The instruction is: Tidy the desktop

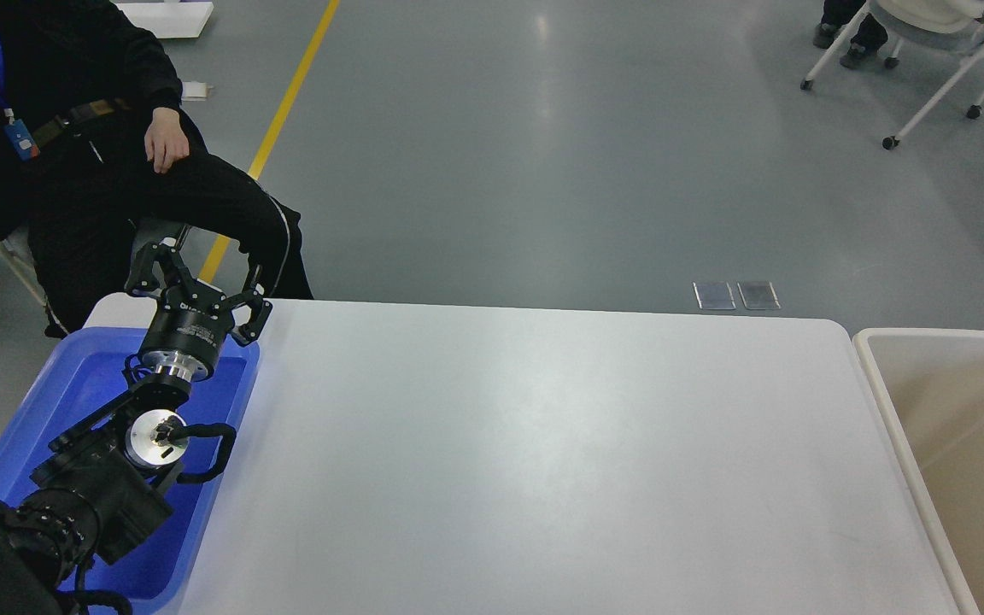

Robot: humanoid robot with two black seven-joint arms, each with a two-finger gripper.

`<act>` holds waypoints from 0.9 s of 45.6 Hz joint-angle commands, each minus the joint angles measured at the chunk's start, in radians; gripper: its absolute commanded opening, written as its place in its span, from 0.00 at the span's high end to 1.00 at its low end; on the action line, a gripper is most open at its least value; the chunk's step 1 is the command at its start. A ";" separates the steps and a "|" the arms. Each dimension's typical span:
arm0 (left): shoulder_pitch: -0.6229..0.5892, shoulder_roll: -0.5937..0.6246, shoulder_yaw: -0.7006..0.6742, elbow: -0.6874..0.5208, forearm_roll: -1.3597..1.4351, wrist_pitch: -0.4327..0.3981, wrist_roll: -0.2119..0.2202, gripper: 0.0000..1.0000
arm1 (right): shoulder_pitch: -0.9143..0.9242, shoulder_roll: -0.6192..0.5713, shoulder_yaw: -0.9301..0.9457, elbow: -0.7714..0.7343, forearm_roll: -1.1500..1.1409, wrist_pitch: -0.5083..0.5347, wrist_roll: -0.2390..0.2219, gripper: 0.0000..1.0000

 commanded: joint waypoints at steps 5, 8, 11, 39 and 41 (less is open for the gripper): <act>0.001 0.000 0.000 0.001 0.000 0.001 0.002 0.00 | -0.002 -0.053 0.344 0.044 0.029 0.373 0.027 0.00; -0.001 0.000 0.000 0.000 0.000 0.001 0.002 0.00 | -0.009 -0.050 0.355 0.060 0.029 0.398 0.072 0.00; -0.001 0.000 0.000 0.001 0.000 0.001 0.002 0.00 | -0.030 -0.050 0.356 0.096 0.029 0.416 0.135 0.00; 0.001 0.000 0.000 0.000 0.001 0.001 0.002 0.00 | -0.225 0.025 0.479 0.736 0.012 0.133 0.305 0.00; -0.001 0.000 0.000 0.000 0.001 0.001 0.002 0.00 | -0.225 0.042 0.479 0.753 0.006 0.085 0.316 0.00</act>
